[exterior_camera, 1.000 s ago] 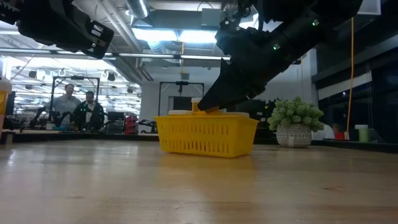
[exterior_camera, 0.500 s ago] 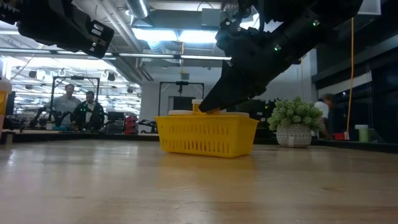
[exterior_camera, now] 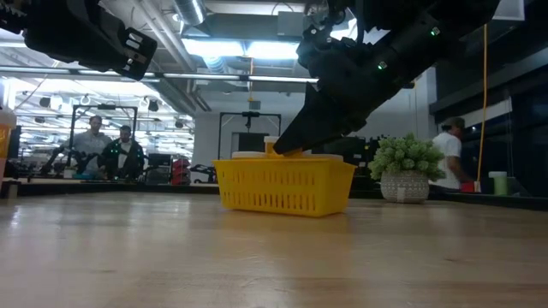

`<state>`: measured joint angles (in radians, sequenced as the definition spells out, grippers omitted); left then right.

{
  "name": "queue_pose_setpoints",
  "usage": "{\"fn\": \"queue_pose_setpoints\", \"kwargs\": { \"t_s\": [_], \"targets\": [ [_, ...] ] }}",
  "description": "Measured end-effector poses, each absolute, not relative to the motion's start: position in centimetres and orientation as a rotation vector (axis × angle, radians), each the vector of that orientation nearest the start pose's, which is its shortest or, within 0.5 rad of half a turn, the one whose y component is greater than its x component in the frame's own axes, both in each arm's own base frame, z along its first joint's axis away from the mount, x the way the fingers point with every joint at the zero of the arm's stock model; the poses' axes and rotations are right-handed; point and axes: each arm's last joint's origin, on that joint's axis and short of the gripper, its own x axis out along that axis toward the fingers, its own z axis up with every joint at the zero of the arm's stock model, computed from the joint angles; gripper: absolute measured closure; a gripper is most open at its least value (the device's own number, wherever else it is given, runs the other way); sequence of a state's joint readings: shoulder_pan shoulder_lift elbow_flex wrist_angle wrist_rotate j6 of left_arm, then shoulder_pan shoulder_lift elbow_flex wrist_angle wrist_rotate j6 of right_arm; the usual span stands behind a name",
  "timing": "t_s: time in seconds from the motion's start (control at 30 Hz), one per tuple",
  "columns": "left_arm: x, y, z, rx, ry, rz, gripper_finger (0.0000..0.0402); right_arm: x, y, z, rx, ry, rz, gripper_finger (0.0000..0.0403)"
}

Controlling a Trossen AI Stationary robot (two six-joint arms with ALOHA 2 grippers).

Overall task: Pick and place pill bottles into a basket
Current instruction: Put the right orange pill bottle into the yellow bin, then put the orange pill bottle into the yellow bin

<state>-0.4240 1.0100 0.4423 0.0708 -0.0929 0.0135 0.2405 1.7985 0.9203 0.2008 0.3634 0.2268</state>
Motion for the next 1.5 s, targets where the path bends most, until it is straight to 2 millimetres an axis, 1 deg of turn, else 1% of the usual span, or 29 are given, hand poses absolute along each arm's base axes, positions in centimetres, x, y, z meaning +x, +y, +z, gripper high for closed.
{"fn": "queue_pose_setpoints", "kwargs": {
  "t_s": [0.57, 0.67, 0.97, 1.3, 1.4, 1.5],
  "targets": [
    [18.6, -8.1, 20.0, 0.141, 0.48, -0.328, 0.0391, 34.9, 7.5, 15.1, 0.015, 0.625, -0.189, 0.0177],
    [18.6, -8.1, 20.0, 0.141, 0.48, -0.328, 0.0388, 34.9, 7.5, 15.1, 0.014, 0.625, -0.189, 0.0167],
    [18.6, -8.1, 20.0, 0.141, 0.48, -0.328, 0.0383, 34.8, 7.5, 15.1, 0.008, 0.626, -0.186, 0.011],
    [18.6, -8.1, 20.0, 0.141, 0.48, -0.328, 0.038, 35.0, 7.6, 15.3, -0.028, 0.606, -0.168, 0.0103],
    [18.6, -8.1, 20.0, 0.141, 0.48, -0.328, 0.038, 34.9, 7.6, 15.7, -0.026, 0.596, -0.168, 0.0103],
    [18.6, -8.1, 20.0, 0.141, 0.48, -0.327, 0.038, 34.5, 7.5, 17.1, -0.016, 0.569, -0.166, 0.0103]
  ]
}}
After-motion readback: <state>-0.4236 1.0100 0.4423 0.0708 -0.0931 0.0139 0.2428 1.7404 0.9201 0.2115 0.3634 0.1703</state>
